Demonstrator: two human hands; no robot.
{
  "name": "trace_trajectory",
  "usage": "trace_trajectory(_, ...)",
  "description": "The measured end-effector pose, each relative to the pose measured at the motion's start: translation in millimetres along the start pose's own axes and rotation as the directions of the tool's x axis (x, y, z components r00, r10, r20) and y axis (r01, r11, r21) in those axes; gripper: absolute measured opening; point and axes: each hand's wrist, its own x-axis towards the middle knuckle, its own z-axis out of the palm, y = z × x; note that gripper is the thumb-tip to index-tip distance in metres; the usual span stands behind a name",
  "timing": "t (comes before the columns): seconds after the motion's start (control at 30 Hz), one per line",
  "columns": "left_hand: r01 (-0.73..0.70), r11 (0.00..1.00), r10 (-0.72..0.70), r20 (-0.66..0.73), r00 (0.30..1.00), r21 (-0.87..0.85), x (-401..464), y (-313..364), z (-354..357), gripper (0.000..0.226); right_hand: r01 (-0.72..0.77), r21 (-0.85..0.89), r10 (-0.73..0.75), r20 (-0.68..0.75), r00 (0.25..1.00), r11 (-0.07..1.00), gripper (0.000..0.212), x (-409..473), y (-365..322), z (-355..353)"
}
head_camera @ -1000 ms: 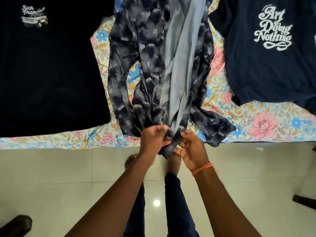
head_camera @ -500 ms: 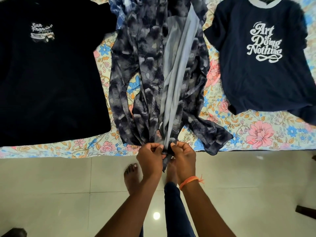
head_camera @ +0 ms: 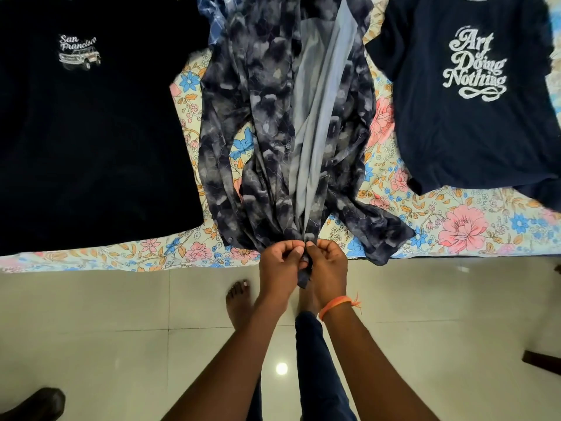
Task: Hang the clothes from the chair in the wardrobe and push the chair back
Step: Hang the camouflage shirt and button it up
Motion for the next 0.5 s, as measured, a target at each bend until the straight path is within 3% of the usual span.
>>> trace_trajectory(0.13, 0.051, 0.992, -0.046, 0.041, 0.998, -0.117, -2, 0, -6, 0.015, 0.023, -0.060, -0.024, -0.021, 0.999, 0.998, 0.007, 2, -6, 0)
trace_trajectory(0.23, 0.052, 0.997, -0.055, -0.058, 0.997, -0.053, -1, -5, -10, 0.008, 0.006, -0.073, -0.003, 0.047, 0.999, 0.997, 0.007, -4, -7, 0)
trace_trajectory(0.33, -0.039, 0.976, 0.087, -0.218, 0.972, 0.216, -6, -3, -8, 0.004, 0.006, -0.083, 0.004, 0.116, 0.993, 0.997, 0.010, -12, -3, 2)
trace_trajectory(0.4, -0.118, 0.911, 0.224, -0.233, 0.946, 0.395, -15, 0, -6, 0.006, 0.001, -0.068, 0.007, 0.113, 0.994, 0.998, 0.012, -16, -1, 3)
trace_trajectory(0.43, -0.150, 0.853, 0.286, -0.207, 0.936, 0.500, -19, 0, -6, 0.006, -0.003, -0.054, 0.009, 0.105, 0.994, 0.999, 0.013, -17, -2, 4)
trace_trajectory(0.5, -0.221, 0.642, 0.431, -0.107, 0.896, 0.734, -24, -5, -9, 0.007, 0.006, -0.043, -0.001, 0.099, 0.995, 0.999, 0.012, -20, -3, 4)
